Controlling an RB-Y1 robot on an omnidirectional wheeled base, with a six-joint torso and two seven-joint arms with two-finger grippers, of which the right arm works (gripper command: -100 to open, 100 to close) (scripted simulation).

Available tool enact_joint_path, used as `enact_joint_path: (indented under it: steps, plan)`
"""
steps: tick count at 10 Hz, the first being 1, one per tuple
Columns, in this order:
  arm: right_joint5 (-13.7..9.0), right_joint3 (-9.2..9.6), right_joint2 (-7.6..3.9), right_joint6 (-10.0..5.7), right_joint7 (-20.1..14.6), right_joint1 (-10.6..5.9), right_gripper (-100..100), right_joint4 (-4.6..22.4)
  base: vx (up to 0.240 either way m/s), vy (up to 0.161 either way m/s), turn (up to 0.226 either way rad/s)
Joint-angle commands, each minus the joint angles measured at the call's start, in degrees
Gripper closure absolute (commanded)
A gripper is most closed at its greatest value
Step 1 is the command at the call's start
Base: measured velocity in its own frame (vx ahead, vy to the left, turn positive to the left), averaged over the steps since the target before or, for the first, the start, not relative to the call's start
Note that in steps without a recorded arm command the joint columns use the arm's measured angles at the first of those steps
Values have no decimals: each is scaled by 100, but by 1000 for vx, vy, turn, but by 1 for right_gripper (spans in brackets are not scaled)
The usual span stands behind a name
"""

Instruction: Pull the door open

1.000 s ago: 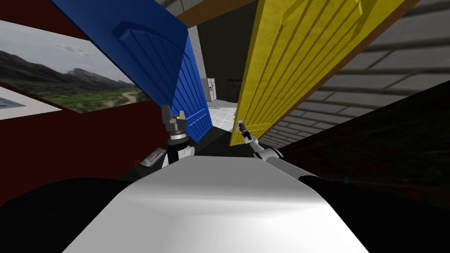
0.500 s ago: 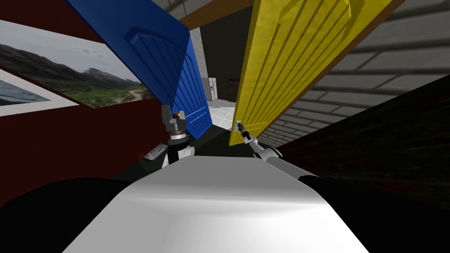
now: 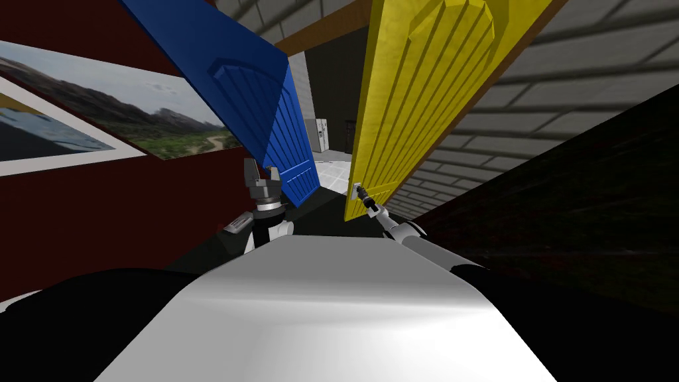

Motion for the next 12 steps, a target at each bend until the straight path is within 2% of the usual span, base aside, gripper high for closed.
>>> enact_joint_path:
  steps: [1, 2, 3, 4, 7, 10, 12]
  plan:
    - [36, 90, 6, 1, -65, 47, 100, -136, -105, -145, 41]
    - [62, 158, -5, -23, -121, 47, 100, -154, -105, -178, 46]
    - [47, 120, -2, -16, -85, 70, 100, -126, -51, -83, 38]
    - [100, 261, -42, -100, -205, 83, 100, -164, -105, -86, 20]
    - [176, 467, -132, -228, -395, 90, 100, -233, -127, -145, 30]
    - [302, 812, -283, -441, -713, 101, 100, -347, -168, -169, 16]
    - [361, 972, -353, -540, -861, 106, 100, -401, -84, -139, -7]
